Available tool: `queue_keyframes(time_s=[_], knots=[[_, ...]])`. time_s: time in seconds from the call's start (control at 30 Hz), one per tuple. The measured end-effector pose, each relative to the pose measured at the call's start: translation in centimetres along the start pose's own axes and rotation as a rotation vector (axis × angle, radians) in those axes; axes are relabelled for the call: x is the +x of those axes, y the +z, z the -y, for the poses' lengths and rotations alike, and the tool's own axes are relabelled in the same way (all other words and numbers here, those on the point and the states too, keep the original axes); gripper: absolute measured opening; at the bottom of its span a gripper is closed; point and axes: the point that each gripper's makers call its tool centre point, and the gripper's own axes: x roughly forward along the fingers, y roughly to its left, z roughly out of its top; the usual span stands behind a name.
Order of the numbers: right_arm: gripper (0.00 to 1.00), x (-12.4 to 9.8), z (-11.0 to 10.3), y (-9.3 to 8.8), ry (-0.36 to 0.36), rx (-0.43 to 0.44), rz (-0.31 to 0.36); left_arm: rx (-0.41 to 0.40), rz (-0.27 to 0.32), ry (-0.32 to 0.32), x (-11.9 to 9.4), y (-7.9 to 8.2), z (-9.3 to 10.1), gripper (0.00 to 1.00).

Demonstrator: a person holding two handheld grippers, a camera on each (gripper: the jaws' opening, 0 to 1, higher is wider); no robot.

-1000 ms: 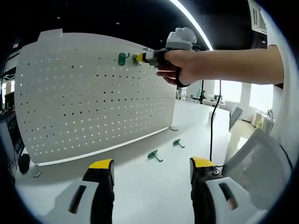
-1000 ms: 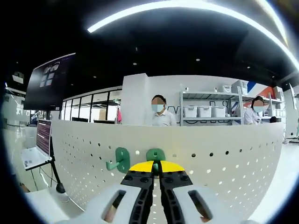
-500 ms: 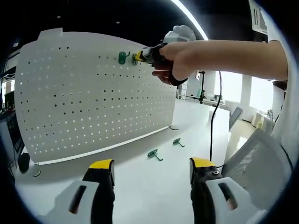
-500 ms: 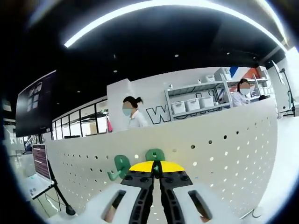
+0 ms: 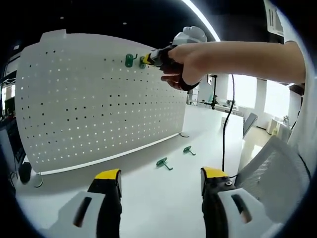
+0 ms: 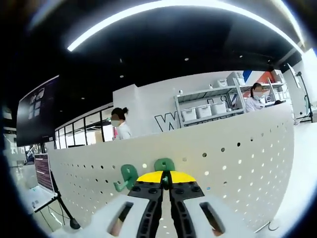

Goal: Insert the hook assembly into the mounting plate slot until the hook locks in place.

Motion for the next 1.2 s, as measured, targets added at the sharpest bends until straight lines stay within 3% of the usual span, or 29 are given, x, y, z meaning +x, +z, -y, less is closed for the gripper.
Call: queue_keyframes(time_s=[0.1, 0.2, 0.47, 0.77, 0.9, 0.97, 1.2], knots=[[0.03, -0.1, -0.1, 0.0, 0.012, 0.006, -0.008, 0.001, 0.0, 0.002, 0.0, 0.0, 0.0, 0.67], [0.13, -0.2, -0.1, -0.5, 0.034, 0.022, -0.036, 0.001, -0.006, 0.004, 0.0, -0.1, -0.1, 0.66], [0.24, -1.1, -0.5, -0.9, 0.098, -0.094, -0.061, 0.001, -0.01, 0.0, 0.1, -0.2, 0.1, 0.66], [0.23, -1.3, -0.6, -1.2, 0.142, -0.085, -0.075, 0.004, -0.009, 0.004, 0.1, -0.2, 0.1, 0.66], [0.23, -1.8, -0.9, -1.2, 0.231, -0.092, -0.073, 0.005, -0.005, 0.006, 0.1, -0.1, 0.1, 0.66], [0.23, -2.0, -1.0, -1.5, 0.292, -0.056, -0.09, 0.004, -0.005, 0.005, 0.1, -0.1, 0.1, 0.66], [0.25, -2.4, -0.9, -1.4, 0.336, -0.067, -0.091, 0.01, -0.003, -0.001, 0.3, -0.1, 0.2, 0.66]])
